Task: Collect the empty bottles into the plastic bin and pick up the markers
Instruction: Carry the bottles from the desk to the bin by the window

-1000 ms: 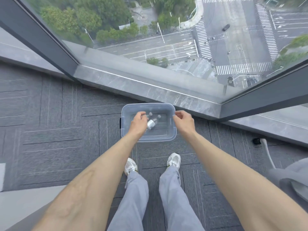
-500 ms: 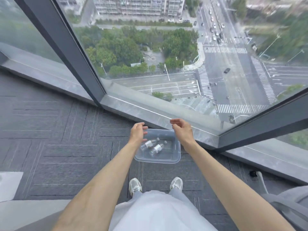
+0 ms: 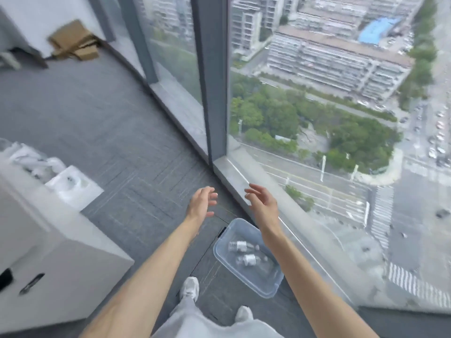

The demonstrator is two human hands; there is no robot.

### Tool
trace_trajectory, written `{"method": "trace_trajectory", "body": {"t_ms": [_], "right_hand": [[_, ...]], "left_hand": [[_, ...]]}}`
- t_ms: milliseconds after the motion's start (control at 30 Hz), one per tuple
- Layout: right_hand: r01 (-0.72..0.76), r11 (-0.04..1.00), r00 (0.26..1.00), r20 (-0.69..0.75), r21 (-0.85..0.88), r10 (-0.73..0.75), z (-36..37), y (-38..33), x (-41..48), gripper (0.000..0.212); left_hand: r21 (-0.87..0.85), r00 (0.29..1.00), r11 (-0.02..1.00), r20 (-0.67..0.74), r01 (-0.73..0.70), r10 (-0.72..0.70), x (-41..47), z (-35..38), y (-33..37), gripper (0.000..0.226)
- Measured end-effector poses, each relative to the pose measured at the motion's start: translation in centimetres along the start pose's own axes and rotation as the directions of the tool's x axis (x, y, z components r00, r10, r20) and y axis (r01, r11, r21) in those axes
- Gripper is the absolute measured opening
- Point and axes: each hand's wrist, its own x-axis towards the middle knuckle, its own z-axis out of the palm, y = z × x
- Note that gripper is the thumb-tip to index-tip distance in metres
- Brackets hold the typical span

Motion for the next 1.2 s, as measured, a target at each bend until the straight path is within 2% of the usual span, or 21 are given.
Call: {"method": "trace_trajectory", "body": {"t_ms": [133,233,400,567,667,767,1000,1200], "right_hand": [[0.026,0.996,0.975,0.223,-0.090,-0.006,4.8,-1.3,-0.7,0.025],[0.082,0.989,0.918,0.395,-0.122,-0.027,10.2,-2.1,-2.8,0.025],[0.165,0.975,0.761,0.648,-0.147,-0.031,20.0,-2.6,-9.5,0.030],[0.196,0.967,0.570,0.821,-0.162,0.022,30.0,-1.5,-19.4,0.034],[0.240,0.958,0.460,0.887,-0.158,0.031,35.6,0.0,-25.7,0.034],[0.254,0.952,0.392,0.918,-0.169,0.058,40.8,1.6,-31.2,0.033],[0.263,0.948,0.340,0.937,-0.179,0.083,51.0,4.2,-41.3,0.036],[0.283,0.944,0.298,0.951,-0.168,0.080,59.7,4.9,-45.3,0.034]], "left_hand": [[-0.091,0.982,0.996,-0.186,0.021,-0.038,-3.0,-5.1,-1.6,0.034],[-0.198,0.936,0.980,-0.345,0.004,-0.074,-5.8,-9.9,-3.2,0.040],[-0.341,0.822,0.936,-0.555,-0.087,-0.126,-11.7,-18.8,-6.7,0.037],[-0.434,0.652,0.876,-0.730,-0.210,-0.205,-18.7,-29.0,-11.0,0.036],[-0.449,0.540,0.850,-0.804,-0.277,-0.248,-22.9,-35.7,-14.0,0.037],[-0.442,0.483,0.844,-0.835,-0.304,-0.263,-26.6,-42.0,-16.8,0.042],[-0.441,0.369,0.823,-0.877,-0.359,-0.309,-32.7,-54.6,-21.9,0.035],[-0.434,0.301,0.812,-0.893,-0.389,-0.333,-33.8,-62.9,-23.7,0.027]]}}
